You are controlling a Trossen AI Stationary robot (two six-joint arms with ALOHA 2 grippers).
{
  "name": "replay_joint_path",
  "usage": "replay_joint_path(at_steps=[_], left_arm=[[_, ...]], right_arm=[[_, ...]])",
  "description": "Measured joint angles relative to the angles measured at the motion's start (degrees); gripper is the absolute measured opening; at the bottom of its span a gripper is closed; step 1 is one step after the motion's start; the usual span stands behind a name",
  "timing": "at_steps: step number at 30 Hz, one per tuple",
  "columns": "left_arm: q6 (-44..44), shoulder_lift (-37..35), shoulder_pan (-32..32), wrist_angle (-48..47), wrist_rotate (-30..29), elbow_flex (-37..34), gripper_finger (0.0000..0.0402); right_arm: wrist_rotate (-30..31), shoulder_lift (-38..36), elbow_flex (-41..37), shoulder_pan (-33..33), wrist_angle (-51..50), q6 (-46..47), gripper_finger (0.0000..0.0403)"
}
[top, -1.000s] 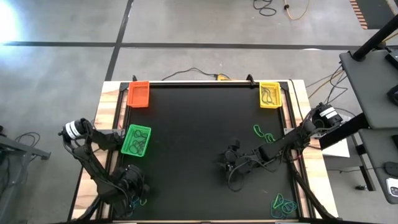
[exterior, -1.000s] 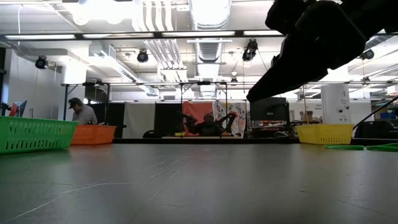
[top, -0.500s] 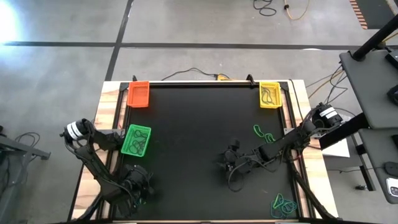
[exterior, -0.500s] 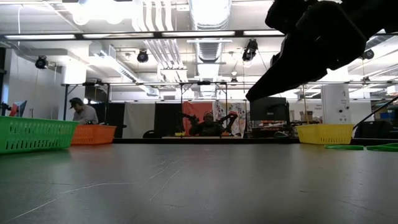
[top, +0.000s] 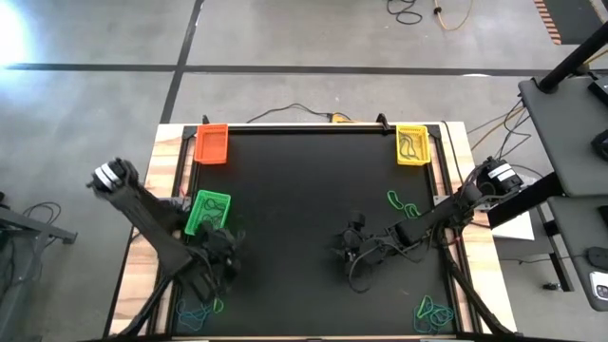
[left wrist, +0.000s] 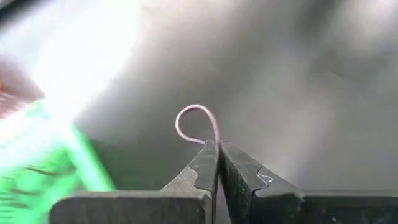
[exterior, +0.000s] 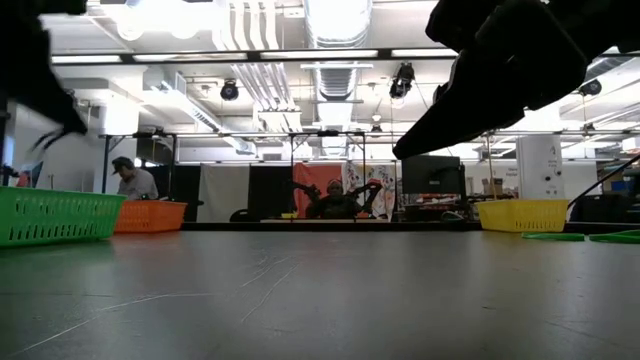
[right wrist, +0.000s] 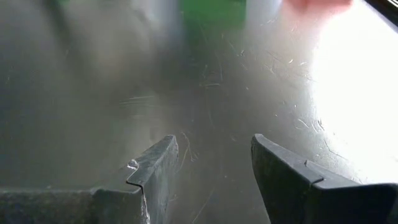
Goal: Sort rubber bands into baskets
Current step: Put the bottom left violet rubber band into the green bin
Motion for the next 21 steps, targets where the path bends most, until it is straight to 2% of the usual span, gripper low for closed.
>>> replay_joint_path(at_steps=[5, 9, 12, 16, 21], left_arm=[[-0.4, -10.8, 1.5, -13.1, -0.6, 0.0, 0.0], [-0.6, -18.5, 1.6, -21.0, 3.8, 0.0, 0.0], [-4.1, -23.0, 1.6, -26.8, 6.0, 0.0, 0.0], [-5.6, -25.4, 1.6, -27.6, 5.1, -1.2, 0.0], [-10.1, -24.7, 1.8, -27.6, 5.3, -5.7, 0.0]], right_arm=[[0.0, 0.0, 0.0, 0.0, -0.4, 0.2, 0.0199], [0.0, 0.0, -0.2, 0.0, -0.4, 0.6, 0.0199], [-0.1, 0.0, -0.7, 0.0, -0.5, 1.7, 0.0199], [-0.1, 0.0, -1.7, 0.0, -0.5, 3.3, 0.0199], [0.0, 0.0, -2.4, 0.0, -0.4, 4.2, 0.0199]])
